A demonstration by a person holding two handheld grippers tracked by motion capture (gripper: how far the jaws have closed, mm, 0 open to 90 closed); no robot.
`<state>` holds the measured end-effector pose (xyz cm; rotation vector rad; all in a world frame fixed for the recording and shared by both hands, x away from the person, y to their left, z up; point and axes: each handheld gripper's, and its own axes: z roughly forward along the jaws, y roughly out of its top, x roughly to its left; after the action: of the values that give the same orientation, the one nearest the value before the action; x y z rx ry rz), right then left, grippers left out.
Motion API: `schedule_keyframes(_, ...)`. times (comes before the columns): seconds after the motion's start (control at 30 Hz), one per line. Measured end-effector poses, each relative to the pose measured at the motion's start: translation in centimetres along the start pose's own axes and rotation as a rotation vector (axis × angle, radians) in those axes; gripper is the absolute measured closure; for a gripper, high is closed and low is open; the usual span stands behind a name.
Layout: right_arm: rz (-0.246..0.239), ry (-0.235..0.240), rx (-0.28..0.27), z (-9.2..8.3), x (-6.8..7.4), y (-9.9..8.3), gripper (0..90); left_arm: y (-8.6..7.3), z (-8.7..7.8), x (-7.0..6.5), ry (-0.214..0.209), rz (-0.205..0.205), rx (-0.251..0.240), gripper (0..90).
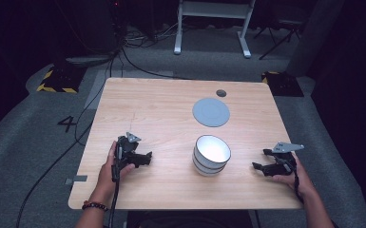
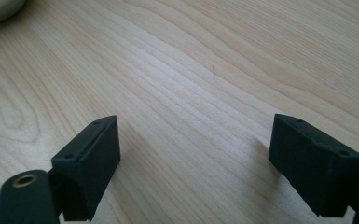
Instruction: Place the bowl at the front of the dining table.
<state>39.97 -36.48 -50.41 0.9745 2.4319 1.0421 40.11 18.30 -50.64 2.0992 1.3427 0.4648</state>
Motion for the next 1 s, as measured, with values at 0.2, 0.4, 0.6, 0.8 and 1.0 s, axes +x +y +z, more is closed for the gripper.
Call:
schedule_keyframes(0.2,0.023,0.009,-0.009,-0.3,-0.1,0.0,17.7,0.0,0.0,0.0,0.000,0.000,0.000,0.0)
schedule_keyframes(0.4,0.007,0.021,-0.032,-1.3,0.2,0.4,19.2,0.0,0.0,0.0,0.000,0.000,0.000,0.0)
schedule_keyframes(0.6,-0.012,0.034,-0.058,-2.0,0.8,1.2,19.5,0.0,0.0,0.0,0.000,0.000,0.000,0.0)
schedule_keyframes(0.8,-0.035,0.047,-0.069,-2.4,1.4,1.9,19.4,0.0,0.0,0.0,0.000,0.000,0.000,0.0)
schedule_keyframes(1.0,-0.061,0.067,-0.085,-2.7,2.1,2.6,19.4,0.0,0.0,0.0,0.000,0.000,0.000,0.0)
